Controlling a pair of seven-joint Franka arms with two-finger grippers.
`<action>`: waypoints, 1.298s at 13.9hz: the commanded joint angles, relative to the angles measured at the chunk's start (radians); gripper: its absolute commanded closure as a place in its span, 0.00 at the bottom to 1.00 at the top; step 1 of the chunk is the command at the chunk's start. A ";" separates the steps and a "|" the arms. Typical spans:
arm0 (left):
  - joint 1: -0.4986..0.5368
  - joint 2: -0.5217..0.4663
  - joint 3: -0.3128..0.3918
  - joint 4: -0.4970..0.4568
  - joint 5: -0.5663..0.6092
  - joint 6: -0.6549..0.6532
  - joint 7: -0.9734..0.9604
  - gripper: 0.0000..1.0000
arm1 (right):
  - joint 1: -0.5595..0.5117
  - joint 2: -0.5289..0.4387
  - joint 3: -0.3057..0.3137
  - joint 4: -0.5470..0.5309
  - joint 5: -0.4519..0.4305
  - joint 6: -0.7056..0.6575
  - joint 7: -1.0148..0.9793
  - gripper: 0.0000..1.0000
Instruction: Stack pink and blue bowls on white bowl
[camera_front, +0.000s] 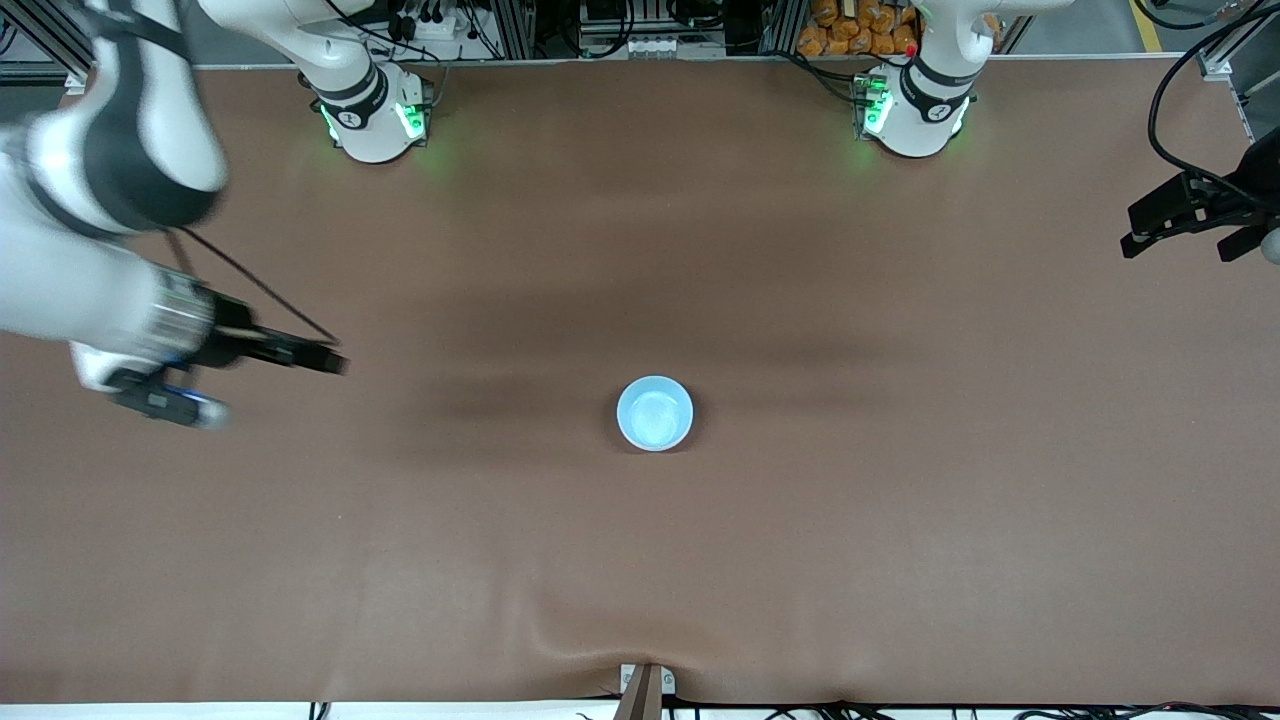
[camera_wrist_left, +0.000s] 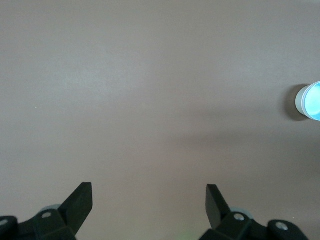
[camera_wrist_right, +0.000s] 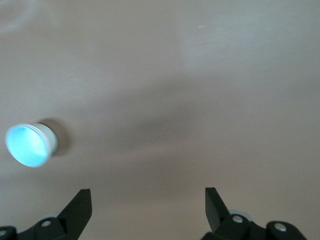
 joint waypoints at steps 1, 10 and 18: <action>0.005 0.001 -0.006 0.004 -0.021 -0.010 0.006 0.00 | -0.107 -0.138 0.024 -0.074 -0.100 -0.055 -0.163 0.00; -0.007 0.015 -0.006 0.011 -0.010 -0.010 -0.004 0.00 | -0.181 -0.243 0.032 -0.011 -0.231 -0.212 -0.275 0.00; -0.004 0.027 -0.006 0.010 -0.010 -0.010 -0.005 0.00 | -0.170 -0.241 0.040 -0.011 -0.241 -0.229 -0.195 0.00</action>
